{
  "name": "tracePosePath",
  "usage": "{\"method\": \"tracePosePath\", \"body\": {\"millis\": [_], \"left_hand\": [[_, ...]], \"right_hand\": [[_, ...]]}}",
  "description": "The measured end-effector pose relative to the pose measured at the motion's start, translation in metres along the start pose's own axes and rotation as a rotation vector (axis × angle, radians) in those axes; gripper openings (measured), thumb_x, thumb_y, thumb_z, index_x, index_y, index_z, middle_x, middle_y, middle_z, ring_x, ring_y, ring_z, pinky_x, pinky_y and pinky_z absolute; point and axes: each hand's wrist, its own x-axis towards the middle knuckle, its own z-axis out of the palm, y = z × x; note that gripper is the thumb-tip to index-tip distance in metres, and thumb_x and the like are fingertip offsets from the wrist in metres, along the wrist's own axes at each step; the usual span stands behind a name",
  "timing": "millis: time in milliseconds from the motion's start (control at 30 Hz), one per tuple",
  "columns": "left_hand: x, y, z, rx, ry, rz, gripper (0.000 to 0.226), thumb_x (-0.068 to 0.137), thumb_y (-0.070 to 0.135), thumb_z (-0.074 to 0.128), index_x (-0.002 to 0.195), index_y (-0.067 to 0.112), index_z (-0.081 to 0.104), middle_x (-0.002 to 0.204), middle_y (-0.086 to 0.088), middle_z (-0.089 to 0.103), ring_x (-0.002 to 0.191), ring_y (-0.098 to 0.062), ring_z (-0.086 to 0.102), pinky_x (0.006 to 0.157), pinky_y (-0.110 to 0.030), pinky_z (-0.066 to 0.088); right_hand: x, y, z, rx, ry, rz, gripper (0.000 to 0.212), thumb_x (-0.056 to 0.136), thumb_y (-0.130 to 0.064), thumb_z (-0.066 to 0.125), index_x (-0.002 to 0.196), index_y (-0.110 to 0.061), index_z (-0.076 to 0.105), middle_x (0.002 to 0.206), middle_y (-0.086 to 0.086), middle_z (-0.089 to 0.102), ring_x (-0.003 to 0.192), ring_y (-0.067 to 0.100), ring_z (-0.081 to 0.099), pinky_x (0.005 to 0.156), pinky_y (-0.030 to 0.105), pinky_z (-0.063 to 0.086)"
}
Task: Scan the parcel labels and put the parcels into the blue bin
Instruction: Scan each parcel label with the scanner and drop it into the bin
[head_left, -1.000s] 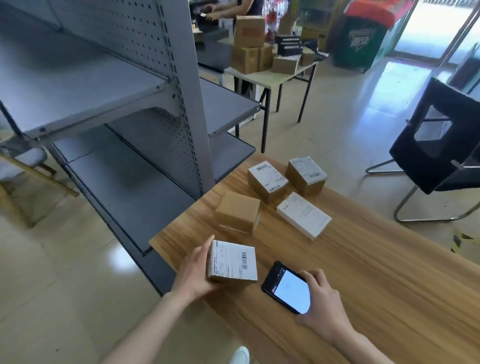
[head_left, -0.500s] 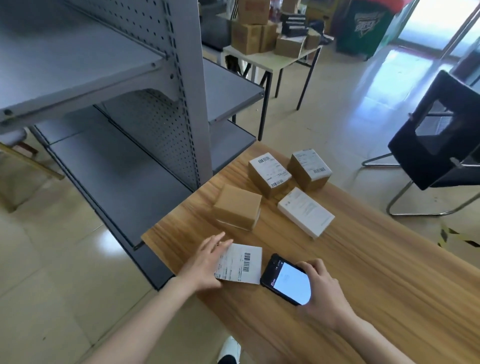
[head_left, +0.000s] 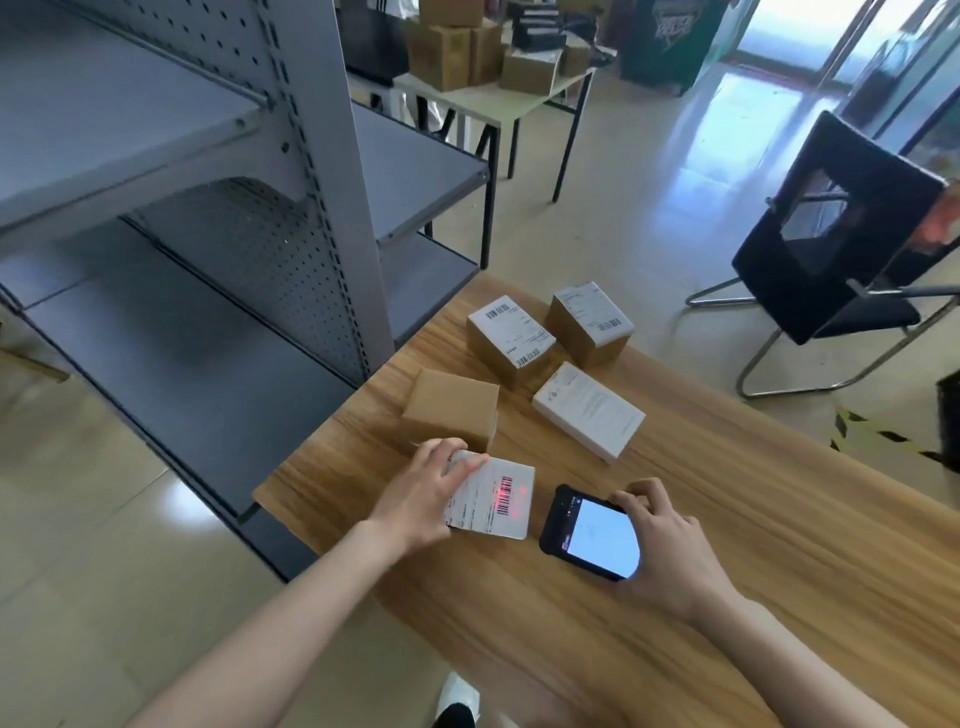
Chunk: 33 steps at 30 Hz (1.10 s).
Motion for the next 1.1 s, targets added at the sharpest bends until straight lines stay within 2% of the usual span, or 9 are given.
{"method": "tracePosePath", "body": {"millis": [133, 367, 567, 767, 867, 1000, 1100], "left_hand": [[0.0, 0.005, -0.001, 0.024, -0.001, 0.034, 0.088, 0.076, 0.026, 0.078, 0.147, 0.032, 0.028, 0.147, -0.003, 0.026, 0.139, -0.022, 0.018, 0.087, -0.033, 0.053], [-0.004, 0.032, -0.011, 0.149, -0.019, 0.087, 0.083, 0.08, 0.03, 0.074, 0.148, 0.031, 0.026, 0.15, -0.003, 0.022, 0.14, -0.02, 0.014, 0.095, -0.032, 0.049], [-0.006, 0.082, -0.021, 0.267, -0.06, 0.139, 0.084, 0.082, 0.026, 0.072, 0.149, 0.031, 0.022, 0.153, -0.003, 0.019, 0.144, -0.022, 0.011, 0.105, -0.036, 0.043], [-0.008, 0.146, -0.02, 0.343, -0.075, 0.21, 0.083, 0.082, 0.026, 0.069, 0.15, 0.032, 0.022, 0.153, -0.004, 0.019, 0.144, -0.022, 0.011, 0.105, -0.036, 0.042], [-0.006, 0.186, -0.013, 0.333, -0.092, 0.248, 0.088, 0.078, 0.033, 0.071, 0.15, 0.033, 0.02, 0.153, -0.003, 0.018, 0.143, -0.021, 0.011, 0.101, -0.035, 0.045], [0.006, 0.252, 0.005, 0.259, -0.101, 0.293, 0.094, 0.073, 0.044, 0.073, 0.15, 0.037, 0.018, 0.154, 0.002, 0.016, 0.143, -0.019, 0.011, 0.1, -0.037, 0.047], [0.022, 0.314, 0.025, 0.224, -0.121, 0.391, 0.095, 0.071, 0.052, 0.071, 0.148, 0.042, 0.016, 0.153, 0.006, 0.013, 0.142, -0.016, 0.011, 0.101, -0.035, 0.047]], "right_hand": [[-0.01, 0.004, 0.0, -0.019, 0.003, 0.007, 0.092, 0.056, -0.047, 0.075, 0.138, -0.029, 0.036, 0.128, -0.009, 0.025, 0.103, 0.014, 0.054, 0.086, 0.03, 0.036], [-0.047, 0.025, 0.004, -0.02, 0.049, 0.039, 0.092, 0.06, -0.04, 0.077, 0.141, -0.028, 0.033, 0.13, -0.008, 0.025, 0.101, 0.013, 0.053, 0.089, 0.029, 0.037], [-0.096, 0.061, 0.007, -0.013, 0.102, 0.05, 0.087, 0.064, -0.035, 0.074, 0.141, -0.028, 0.034, 0.131, -0.007, 0.026, 0.111, 0.014, 0.048, 0.09, 0.029, 0.036], [-0.153, 0.108, 0.019, 0.015, 0.157, 0.113, 0.087, 0.068, -0.027, 0.072, 0.144, -0.025, 0.031, 0.136, -0.006, 0.025, 0.12, 0.015, 0.044, 0.094, 0.03, 0.036], [-0.188, 0.136, 0.031, 0.123, 0.205, 0.19, 0.082, 0.066, -0.031, 0.071, 0.138, -0.029, 0.033, 0.133, -0.009, 0.025, 0.113, 0.012, 0.047, 0.09, 0.029, 0.034], [-0.247, 0.18, 0.054, 0.317, 0.285, 0.359, 0.091, 0.057, -0.038, 0.074, 0.139, -0.029, 0.035, 0.129, -0.012, 0.027, 0.105, 0.011, 0.049, 0.085, 0.026, 0.032], [-0.302, 0.213, 0.075, 0.462, 0.359, 0.533, 0.097, 0.057, -0.042, 0.074, 0.143, -0.027, 0.032, 0.133, -0.01, 0.027, 0.111, 0.013, 0.052, 0.093, 0.027, 0.036]]}}
